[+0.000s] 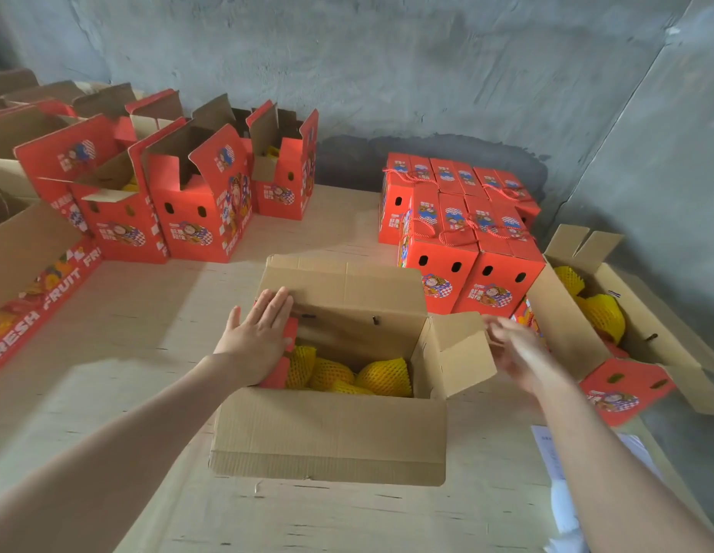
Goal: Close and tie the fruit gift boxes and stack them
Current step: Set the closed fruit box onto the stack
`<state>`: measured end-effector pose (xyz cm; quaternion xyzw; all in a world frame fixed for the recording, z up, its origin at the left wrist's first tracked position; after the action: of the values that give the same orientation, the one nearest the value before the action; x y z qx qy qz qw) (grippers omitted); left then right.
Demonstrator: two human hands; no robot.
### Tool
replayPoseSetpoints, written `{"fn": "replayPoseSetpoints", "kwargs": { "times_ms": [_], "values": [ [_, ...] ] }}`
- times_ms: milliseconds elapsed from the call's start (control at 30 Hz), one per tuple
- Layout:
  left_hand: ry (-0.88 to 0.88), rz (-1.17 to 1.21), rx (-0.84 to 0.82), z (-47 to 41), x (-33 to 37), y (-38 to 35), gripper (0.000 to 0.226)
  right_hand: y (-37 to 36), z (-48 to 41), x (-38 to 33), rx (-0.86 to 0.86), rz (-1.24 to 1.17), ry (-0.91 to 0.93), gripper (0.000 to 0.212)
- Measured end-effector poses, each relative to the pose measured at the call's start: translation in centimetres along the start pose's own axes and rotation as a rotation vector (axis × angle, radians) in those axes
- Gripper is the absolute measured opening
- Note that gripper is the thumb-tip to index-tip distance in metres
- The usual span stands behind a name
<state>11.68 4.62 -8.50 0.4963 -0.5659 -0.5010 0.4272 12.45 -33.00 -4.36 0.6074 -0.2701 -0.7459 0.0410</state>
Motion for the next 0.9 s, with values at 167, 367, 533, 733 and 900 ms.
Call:
{"fn": "replayPoseSetpoints", "kwargs": {
  "times_ms": [167,367,533,733,900],
  "values": [
    [0.033,0.102,-0.004,-0.2,0.0,0.2,0.061,-4.3,3.6,0.5,0.000,-0.473,-0.145,0.031],
    [0.122,0.239,0.101,-0.1,-0.2,0.8,0.052,-8.1,6.3,-1.0,-0.002,0.027,0.460,0.033],
    [0.370,0.761,0.147,0.0,-1.4,1.5,0.041,-8.8,5.6,-1.2,-0.045,0.313,0.548,0.032],
    [0.470,1.016,0.219,-0.5,-2.3,2.1,0.086,-8.6,6.6,-0.6,0.049,0.331,0.647,0.028],
    [0.474,0.885,0.401,-0.4,-2.2,1.8,0.093,-8.2,6.9,-1.7,0.264,0.380,0.801,0.019]
  ]
}}
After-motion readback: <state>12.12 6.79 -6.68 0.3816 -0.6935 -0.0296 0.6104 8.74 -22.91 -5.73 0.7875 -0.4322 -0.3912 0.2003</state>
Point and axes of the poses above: each hand's wrist, its own z-axis away from the middle knuckle, its own y-axis out of the back of the hand, x = y × z, the point moved 3 cm from there along -z, towards the middle knuckle, and after that the axes turned 13 degrees about x, right-handed, at the moved point
